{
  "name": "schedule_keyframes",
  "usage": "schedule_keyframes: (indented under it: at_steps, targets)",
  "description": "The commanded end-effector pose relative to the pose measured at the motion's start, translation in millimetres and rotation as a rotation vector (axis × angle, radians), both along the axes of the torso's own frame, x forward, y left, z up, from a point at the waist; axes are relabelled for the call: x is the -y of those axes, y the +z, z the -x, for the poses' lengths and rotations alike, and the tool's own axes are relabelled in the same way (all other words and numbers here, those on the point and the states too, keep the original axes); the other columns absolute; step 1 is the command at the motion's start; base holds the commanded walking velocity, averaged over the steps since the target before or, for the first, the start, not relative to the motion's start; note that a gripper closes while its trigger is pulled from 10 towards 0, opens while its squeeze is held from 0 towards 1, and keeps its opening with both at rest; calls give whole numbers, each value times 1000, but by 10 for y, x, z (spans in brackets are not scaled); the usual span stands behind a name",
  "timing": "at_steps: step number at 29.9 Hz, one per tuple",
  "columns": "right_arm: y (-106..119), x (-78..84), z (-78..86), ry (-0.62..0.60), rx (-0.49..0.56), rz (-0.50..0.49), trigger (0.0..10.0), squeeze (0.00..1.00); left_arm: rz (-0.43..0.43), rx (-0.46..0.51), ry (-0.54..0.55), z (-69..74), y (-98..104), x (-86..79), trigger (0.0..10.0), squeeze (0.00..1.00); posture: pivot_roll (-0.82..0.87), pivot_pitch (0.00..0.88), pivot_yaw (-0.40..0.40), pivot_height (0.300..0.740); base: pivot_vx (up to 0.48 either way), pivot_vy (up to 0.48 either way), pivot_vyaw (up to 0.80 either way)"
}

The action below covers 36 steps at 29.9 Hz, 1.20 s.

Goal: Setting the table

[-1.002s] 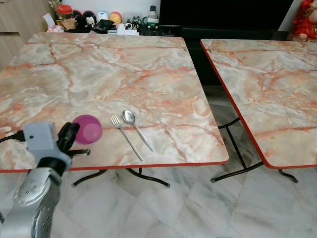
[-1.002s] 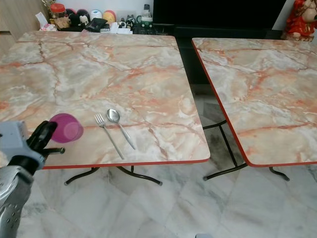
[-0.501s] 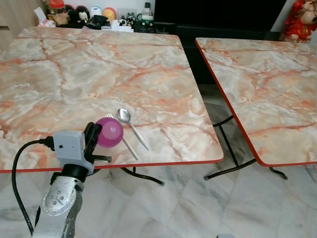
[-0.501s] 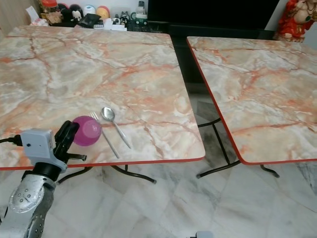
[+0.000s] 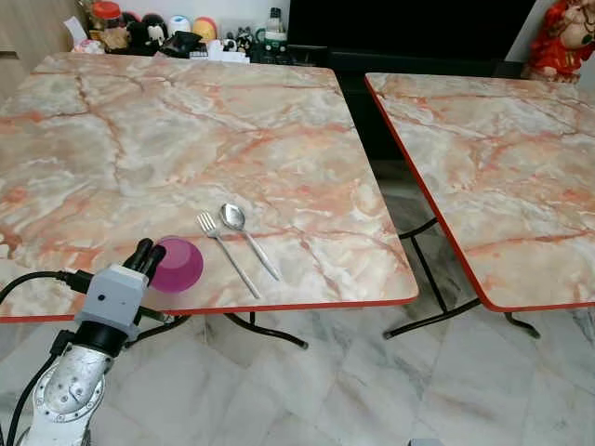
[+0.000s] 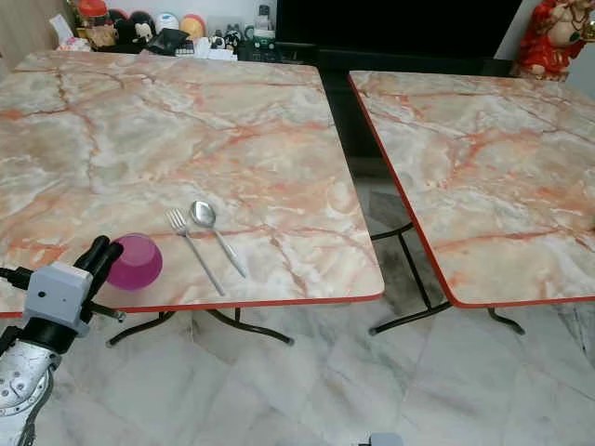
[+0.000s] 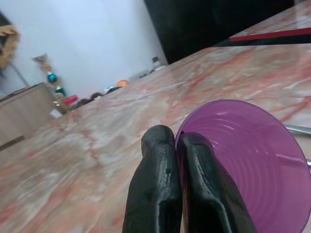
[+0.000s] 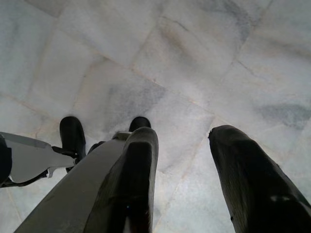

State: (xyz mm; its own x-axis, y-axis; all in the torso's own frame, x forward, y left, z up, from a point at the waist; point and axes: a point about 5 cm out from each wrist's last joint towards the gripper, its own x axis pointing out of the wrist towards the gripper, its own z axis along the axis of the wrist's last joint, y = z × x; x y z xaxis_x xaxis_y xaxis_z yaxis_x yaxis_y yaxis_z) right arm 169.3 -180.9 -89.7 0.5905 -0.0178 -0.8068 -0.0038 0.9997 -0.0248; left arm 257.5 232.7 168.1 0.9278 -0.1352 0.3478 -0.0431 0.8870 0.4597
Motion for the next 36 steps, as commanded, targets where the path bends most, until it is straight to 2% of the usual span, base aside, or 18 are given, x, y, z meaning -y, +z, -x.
schedule_keyframes:
  at_steps: [1,8,11,13,20,27,32,36]
  targets:
    - [-39,40,100,-35,-26,4,10000,0,-11,3,16,21,-38,2,10000,0,137,120,-70,740,0,0,0]
    - [-48,32,122,-75,-23,-1,10000,0,33,89,50,-10,85,38,10000,0,141,98,-61,740,0,0,0]
    - [-48,29,123,-68,-23,0,10000,0,29,87,42,-11,72,63,10000,0,138,94,-58,740,0,0,0]
    - [-49,26,125,-74,-21,0,10000,0,-18,63,12,-16,25,86,10000,0,134,93,-58,740,0,0,0]
    - [-45,28,118,-87,-13,-1,10000,0,-28,48,33,-86,56,7,10000,0,135,116,-53,740,0,0,0]
    - [-39,26,106,-71,-10,12,10000,0,-25,29,45,-87,8,24,10000,0,130,133,-55,740,0,-424,0]
    - [-34,26,96,-69,-3,15,10000,0,-20,31,50,-93,26,19,10000,0,131,140,-53,740,0,-472,695]
    - [-39,18,104,-90,-6,2,10000,0,-19,27,54,-91,19,8,10000,0,131,141,-52,740,0,-472,0]
